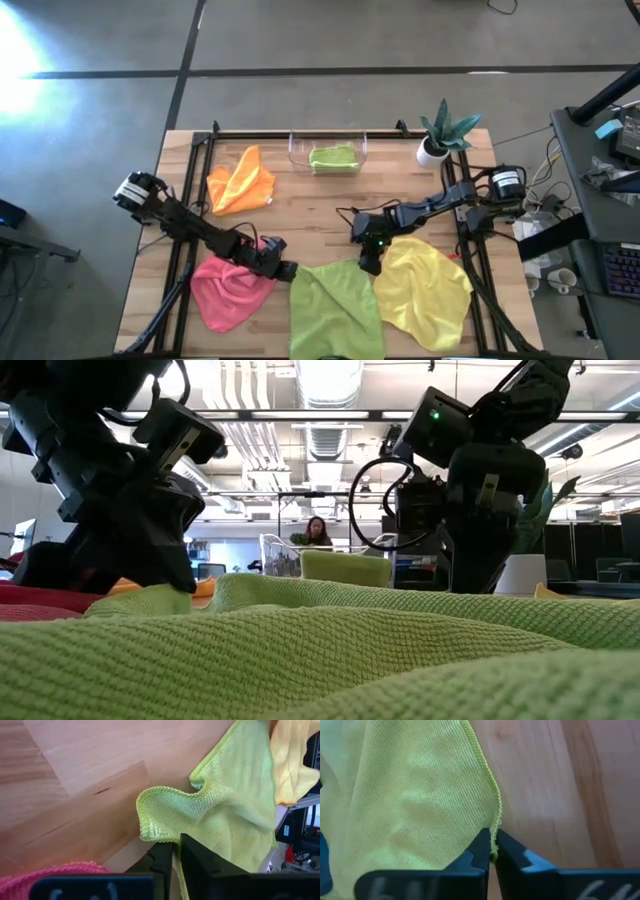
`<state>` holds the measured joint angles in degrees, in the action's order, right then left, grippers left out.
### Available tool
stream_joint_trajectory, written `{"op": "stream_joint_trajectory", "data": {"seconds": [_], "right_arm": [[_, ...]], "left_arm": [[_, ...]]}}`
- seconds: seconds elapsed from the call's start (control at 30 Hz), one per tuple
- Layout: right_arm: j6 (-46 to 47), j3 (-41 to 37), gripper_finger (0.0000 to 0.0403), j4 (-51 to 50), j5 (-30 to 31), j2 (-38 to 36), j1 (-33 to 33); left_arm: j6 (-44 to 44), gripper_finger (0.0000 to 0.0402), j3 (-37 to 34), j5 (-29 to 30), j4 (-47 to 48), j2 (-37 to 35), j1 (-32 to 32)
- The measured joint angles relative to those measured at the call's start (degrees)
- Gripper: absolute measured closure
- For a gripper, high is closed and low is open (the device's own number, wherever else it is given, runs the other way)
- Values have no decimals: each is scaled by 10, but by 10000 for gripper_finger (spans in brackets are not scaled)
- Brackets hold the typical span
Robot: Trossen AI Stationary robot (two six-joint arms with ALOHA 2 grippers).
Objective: Fold microfiber towels
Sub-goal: Fold the green microfiber towel on the table
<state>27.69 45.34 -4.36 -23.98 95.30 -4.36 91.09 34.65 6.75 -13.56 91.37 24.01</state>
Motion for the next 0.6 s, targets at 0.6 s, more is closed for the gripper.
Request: {"op": "stream_joint_trajectory", "data": {"seconds": [0.6], "right_arm": [[-44, 38, 394, -95, 106, -123, 0]], "left_arm": [[-231, 401, 2, 44, 1, -34, -19]]}}
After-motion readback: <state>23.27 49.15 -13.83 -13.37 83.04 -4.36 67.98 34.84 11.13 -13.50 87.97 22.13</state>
